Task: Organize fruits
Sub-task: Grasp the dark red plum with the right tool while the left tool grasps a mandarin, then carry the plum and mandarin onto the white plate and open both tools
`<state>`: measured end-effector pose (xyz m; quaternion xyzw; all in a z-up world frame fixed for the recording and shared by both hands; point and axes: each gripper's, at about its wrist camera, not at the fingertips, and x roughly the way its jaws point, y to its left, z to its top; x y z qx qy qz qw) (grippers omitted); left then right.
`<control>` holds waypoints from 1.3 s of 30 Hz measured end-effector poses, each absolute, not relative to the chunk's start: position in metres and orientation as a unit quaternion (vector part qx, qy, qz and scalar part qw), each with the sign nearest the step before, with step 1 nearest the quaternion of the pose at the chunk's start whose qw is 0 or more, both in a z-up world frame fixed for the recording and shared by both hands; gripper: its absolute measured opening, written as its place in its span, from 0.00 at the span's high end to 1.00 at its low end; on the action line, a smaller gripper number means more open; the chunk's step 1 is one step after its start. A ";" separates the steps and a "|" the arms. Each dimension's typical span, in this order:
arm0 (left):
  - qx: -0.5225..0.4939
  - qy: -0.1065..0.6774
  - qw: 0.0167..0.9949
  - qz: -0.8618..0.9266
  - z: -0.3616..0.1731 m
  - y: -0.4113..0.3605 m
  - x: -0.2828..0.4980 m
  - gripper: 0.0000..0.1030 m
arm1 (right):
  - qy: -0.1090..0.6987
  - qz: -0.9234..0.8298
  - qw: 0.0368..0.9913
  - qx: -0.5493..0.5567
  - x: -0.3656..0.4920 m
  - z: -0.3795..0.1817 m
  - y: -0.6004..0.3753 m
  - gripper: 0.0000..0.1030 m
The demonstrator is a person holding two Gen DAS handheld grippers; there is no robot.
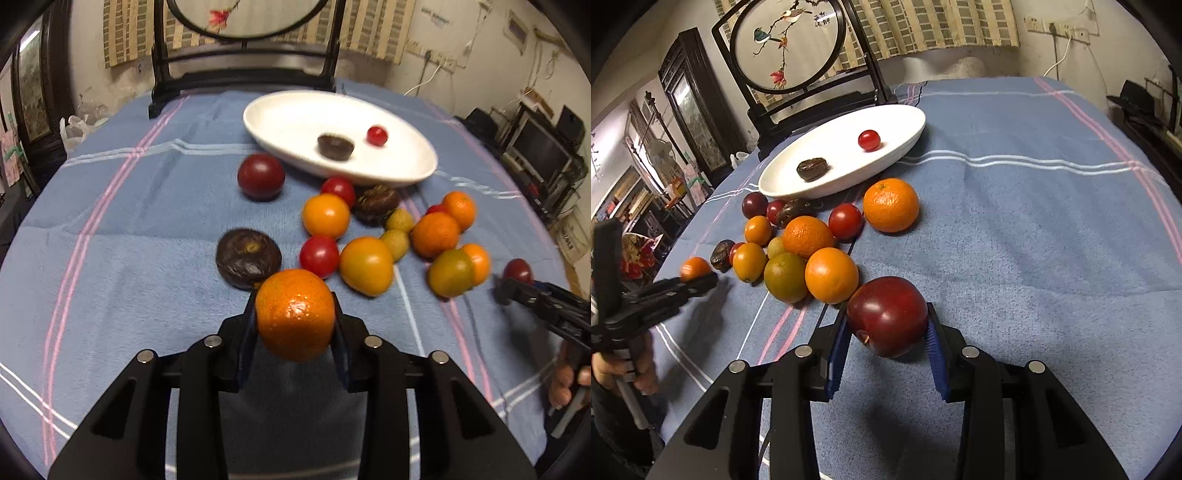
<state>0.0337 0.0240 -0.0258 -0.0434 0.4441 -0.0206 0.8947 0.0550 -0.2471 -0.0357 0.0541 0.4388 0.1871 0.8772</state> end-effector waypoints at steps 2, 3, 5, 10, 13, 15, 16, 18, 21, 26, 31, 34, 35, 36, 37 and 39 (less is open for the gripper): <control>-0.044 0.429 0.902 -0.031 -0.010 0.027 0.032 0.67 | 0.431 0.193 0.880 0.049 0.052 -0.028 -0.241 0.62; -0.044 0.424 0.904 -0.035 -0.005 0.028 0.032 0.67 | 0.428 0.200 0.880 0.049 0.051 -0.024 -0.238 0.62; -0.041 0.411 0.909 -0.046 0.010 0.027 0.040 0.67 | 0.417 0.215 0.883 0.032 0.050 -0.006 -0.224 0.62; -0.048 0.391 0.917 -0.058 0.038 0.023 0.084 0.67 | 0.380 0.238 0.894 -0.012 0.069 0.034 -0.187 0.62; -0.050 0.381 0.921 -0.058 0.044 0.015 0.119 0.67 | 0.358 0.239 0.902 -0.028 0.092 0.046 -0.169 0.62; -0.040 0.381 0.922 -0.048 0.041 0.010 0.138 0.66 | 0.366 0.227 0.902 -0.025 0.115 0.042 -0.159 0.62; -0.036 0.387 0.920 -0.044 0.035 0.008 0.151 0.66 | 0.372 0.220 0.902 -0.021 0.123 0.039 -0.157 0.62; -0.041 0.409 0.911 -0.048 0.024 0.008 0.169 0.66 | 0.392 0.207 0.896 -0.011 0.144 0.024 -0.152 0.62; -0.045 0.438 0.897 -0.042 0.004 0.009 0.192 0.66 | 0.410 0.189 0.892 -0.002 0.163 0.009 -0.150 0.62; -0.033 0.454 0.889 -0.040 -0.018 0.006 0.210 0.66 | 0.421 0.186 0.888 0.004 0.180 -0.005 -0.149 0.61; -0.039 0.451 0.891 -0.036 -0.019 0.007 0.211 0.45 | 0.395 0.180 0.901 0.018 0.174 -0.003 -0.155 0.38; -0.029 0.424 0.905 -0.028 -0.002 0.009 0.199 0.34 | 0.383 0.189 0.904 0.015 0.168 0.006 -0.160 0.38; -0.023 0.413 0.910 -0.026 0.005 0.010 0.193 0.33 | 0.381 0.191 0.904 0.020 0.165 0.009 -0.163 0.38; -0.021 0.407 0.913 -0.025 0.010 0.012 0.188 0.30 | 0.382 0.195 0.903 0.022 0.164 0.010 -0.166 0.38; -0.021 0.398 0.917 -0.024 0.015 0.014 0.181 0.27 | 0.383 0.197 0.902 0.021 0.162 0.011 -0.168 0.38; -0.022 0.390 0.920 -0.022 0.022 0.018 0.168 0.26 | 0.382 0.194 0.903 0.015 0.154 0.012 -0.174 0.38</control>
